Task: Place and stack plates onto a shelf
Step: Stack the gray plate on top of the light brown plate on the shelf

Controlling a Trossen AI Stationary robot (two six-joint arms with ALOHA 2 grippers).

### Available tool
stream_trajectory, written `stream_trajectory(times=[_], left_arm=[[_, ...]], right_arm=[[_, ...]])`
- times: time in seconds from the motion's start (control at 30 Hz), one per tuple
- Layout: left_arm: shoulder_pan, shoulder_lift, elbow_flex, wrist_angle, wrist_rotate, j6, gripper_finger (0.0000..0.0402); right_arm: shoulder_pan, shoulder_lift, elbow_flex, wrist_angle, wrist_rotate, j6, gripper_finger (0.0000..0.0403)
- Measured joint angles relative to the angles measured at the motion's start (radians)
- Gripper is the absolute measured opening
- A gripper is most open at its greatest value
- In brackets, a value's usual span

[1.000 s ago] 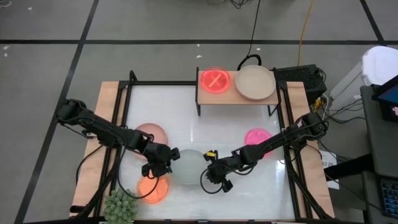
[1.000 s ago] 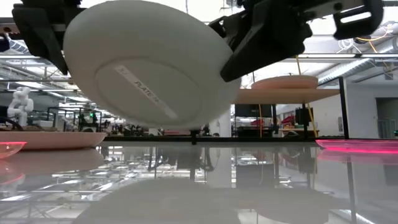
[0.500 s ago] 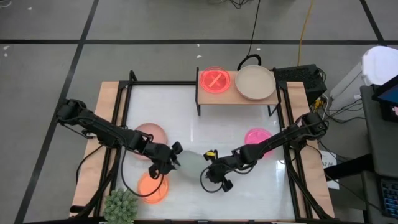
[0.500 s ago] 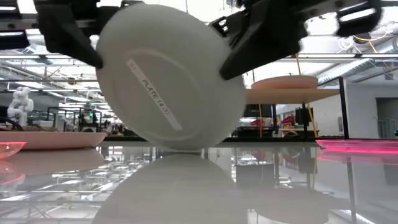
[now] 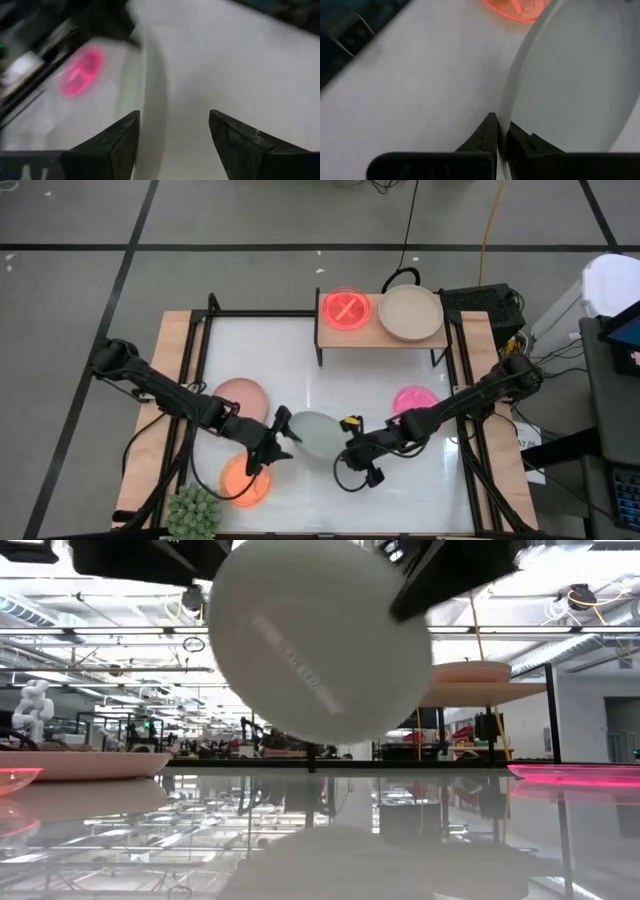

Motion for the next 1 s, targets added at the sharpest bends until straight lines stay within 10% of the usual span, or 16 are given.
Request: stream_trajectory(times=[0.47, 1.0], left_arm=[[-0.022, -0.013, 0.000, 0.131, -0.224, -0.120, 0.0241], [-0.021, -0.004, -0.008, 0.035, -0.194, -0.410, 0.0241]], right_arm=[[0.070, -0.168, 0.001, -0.305, 0.120, 0.294, 0.0001], [-0.004, -0.385, 0.161, -0.710, 0.267, 0.269, 0.0002]])
